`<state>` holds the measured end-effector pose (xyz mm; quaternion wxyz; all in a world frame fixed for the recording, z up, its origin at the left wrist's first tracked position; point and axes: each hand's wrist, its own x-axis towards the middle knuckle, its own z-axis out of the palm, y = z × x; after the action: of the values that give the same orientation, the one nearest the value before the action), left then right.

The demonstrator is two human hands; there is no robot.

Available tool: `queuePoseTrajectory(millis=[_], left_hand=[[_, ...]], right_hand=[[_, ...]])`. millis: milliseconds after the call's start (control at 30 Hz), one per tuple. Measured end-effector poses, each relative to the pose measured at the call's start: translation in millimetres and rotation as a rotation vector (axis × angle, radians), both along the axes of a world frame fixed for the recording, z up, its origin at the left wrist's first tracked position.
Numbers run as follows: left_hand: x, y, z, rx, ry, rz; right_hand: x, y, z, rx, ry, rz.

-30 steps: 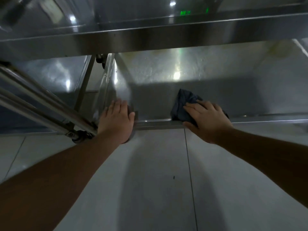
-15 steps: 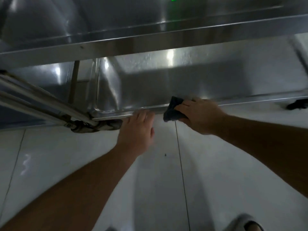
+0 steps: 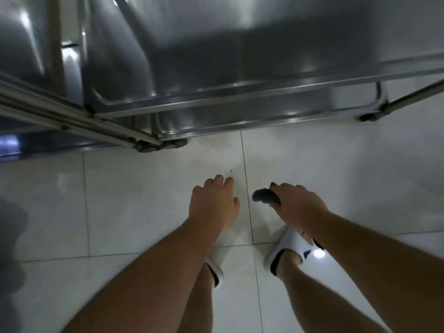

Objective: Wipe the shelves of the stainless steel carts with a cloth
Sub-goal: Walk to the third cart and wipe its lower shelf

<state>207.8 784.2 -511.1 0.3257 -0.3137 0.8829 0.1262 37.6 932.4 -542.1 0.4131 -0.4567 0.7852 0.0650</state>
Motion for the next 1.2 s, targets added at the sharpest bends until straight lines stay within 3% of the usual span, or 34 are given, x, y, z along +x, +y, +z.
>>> queuePoseTrajectory(millis=[200,467,800,967,1200], left_hand=[[-15,18,172,0.002,0.053,0.115],[-29,30,345,-0.031,0.196,0.158],[-59,23,484,-0.054,0.434,0.084],[-89,34,545,-0.081,0.516,-0.066],[-164,79,597,-0.071,0.558,-0.279]], right_hand=[[-7,16,182,0.023,0.024,-0.089],[-14,-3,365,-0.080,0.115,-0.229],[-16,19,515,-0.262,0.330,-0.427],[-29,63,584,-0.425,0.413,-0.520],[-89,140,636,-0.414,0.508,-0.721]])
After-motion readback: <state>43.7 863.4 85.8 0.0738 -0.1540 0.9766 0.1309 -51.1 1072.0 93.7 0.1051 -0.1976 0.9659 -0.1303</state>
